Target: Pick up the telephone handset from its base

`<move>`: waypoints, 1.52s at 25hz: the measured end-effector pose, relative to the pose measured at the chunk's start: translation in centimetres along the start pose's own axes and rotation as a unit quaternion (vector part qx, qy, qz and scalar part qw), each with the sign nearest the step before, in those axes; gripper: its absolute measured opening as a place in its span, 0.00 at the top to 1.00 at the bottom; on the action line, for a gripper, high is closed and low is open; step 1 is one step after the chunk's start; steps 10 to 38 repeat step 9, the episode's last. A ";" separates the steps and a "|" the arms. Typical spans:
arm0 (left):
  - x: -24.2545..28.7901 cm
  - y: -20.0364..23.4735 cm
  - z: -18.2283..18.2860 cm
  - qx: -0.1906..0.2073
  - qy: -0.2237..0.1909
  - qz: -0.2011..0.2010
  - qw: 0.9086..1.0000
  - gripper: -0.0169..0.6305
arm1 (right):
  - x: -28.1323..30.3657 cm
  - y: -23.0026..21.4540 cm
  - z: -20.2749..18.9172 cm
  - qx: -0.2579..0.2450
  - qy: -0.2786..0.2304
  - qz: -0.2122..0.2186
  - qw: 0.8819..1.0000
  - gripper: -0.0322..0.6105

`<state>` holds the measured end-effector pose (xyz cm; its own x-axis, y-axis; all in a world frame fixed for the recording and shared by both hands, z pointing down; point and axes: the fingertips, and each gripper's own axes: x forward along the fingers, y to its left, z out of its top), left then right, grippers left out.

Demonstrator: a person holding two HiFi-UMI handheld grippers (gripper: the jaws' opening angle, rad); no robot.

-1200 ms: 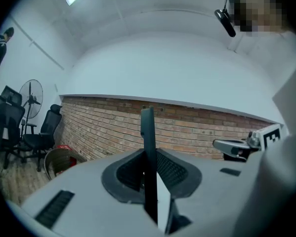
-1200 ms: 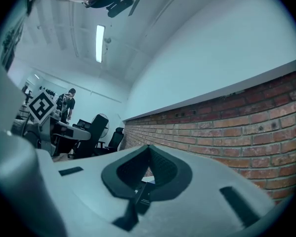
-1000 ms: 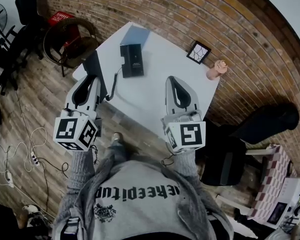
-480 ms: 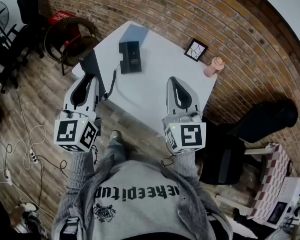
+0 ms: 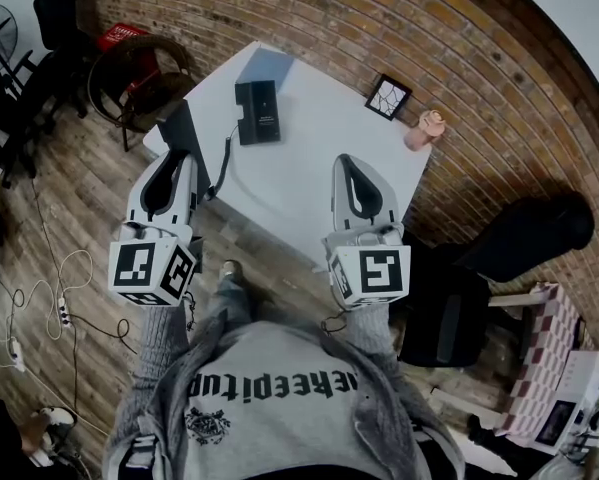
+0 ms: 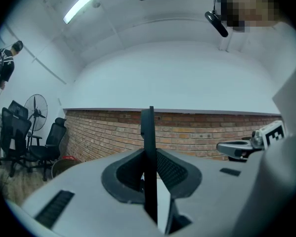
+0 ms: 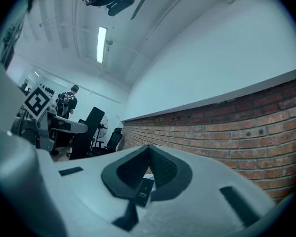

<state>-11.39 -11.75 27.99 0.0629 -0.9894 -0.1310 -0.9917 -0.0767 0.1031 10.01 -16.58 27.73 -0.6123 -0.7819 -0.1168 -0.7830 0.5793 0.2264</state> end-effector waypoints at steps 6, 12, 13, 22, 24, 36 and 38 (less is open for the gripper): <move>0.0 -0.2 0.2 0.000 -0.001 -0.003 1.000 0.87 | -0.1 0.0 0.0 -0.001 0.003 -0.001 1.000 0.95; 0.0 -0.2 0.2 -0.001 -0.001 -0.003 1.000 0.87 | -0.1 0.0 0.1 0.000 0.003 -0.001 1.000 0.95; 0.0 -0.2 0.2 -0.001 -0.001 -0.003 1.000 0.87 | -0.1 0.0 0.1 0.000 0.003 -0.001 1.000 0.95; 0.0 -0.2 0.2 -0.001 -0.001 -0.003 1.000 0.87 | -0.1 0.0 0.1 0.000 0.003 -0.001 1.000 0.95; 0.0 -0.2 0.2 -0.001 -0.001 -0.003 1.000 0.87 | -0.1 0.0 0.1 0.000 0.003 -0.001 1.000 0.95; 0.0 -0.2 0.2 -0.001 -0.001 -0.003 1.000 0.87 | -0.1 0.0 0.1 0.000 0.003 -0.001 1.000 0.95; 0.0 -0.2 0.2 -0.001 -0.001 -0.003 1.000 0.87 | -0.1 0.0 0.1 0.000 0.003 -0.001 1.000 0.95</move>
